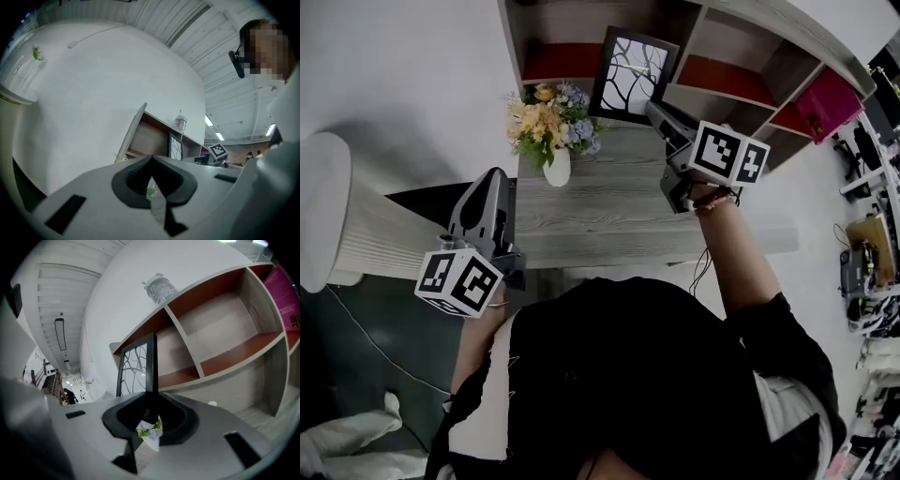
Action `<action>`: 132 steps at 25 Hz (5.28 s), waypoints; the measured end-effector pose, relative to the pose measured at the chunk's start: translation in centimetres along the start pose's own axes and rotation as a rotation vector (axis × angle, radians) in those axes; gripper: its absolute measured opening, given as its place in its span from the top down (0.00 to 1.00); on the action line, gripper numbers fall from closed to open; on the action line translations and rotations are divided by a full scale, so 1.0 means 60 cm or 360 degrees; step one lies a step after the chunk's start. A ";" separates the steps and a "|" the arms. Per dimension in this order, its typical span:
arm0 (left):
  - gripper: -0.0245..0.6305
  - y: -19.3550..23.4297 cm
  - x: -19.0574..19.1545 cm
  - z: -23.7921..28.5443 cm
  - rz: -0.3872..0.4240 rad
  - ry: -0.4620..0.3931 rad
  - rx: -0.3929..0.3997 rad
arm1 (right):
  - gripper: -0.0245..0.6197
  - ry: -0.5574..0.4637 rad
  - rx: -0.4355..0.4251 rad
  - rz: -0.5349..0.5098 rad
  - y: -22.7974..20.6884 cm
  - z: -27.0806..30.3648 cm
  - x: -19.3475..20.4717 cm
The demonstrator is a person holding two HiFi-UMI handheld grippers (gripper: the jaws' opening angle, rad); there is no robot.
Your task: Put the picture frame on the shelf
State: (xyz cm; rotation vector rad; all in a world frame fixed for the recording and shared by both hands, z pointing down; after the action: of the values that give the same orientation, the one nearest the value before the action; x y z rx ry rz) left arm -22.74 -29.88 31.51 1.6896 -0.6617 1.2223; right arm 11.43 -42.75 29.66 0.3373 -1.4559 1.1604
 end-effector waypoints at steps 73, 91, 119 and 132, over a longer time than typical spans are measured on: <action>0.94 0.041 -0.007 -0.071 -0.0022 -0.0146 -0.0222 | 0.83 0.0392 0.0435 0.0345 -0.072 0.193 -0.074; 0.94 0.048 -0.002 -0.077 -0.0027 -0.0141 -0.0210 | 0.83 0.0427 0.0447 0.0361 -0.070 0.193 -0.076; 0.94 0.043 -0.003 -0.085 -0.0027 -0.0159 -0.0211 | 0.82 0.0382 0.0497 0.0442 -0.063 0.189 -0.074; 0.94 0.028 -0.001 -0.084 -0.0023 -0.0145 -0.0207 | 0.82 0.0466 0.0456 0.0285 -0.056 0.194 -0.076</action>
State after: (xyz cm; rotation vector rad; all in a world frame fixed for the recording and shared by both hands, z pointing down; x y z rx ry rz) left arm -26.34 -26.10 32.49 1.6460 -0.7660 1.0740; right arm 8.42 -55.33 29.31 0.2243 -1.0815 1.5016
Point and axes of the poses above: the fingertips, and each gripper's own axes: z forward along the fingers, y to its left, x out of its underside, the point moved 9 cm from there along -z, backward along the fingers
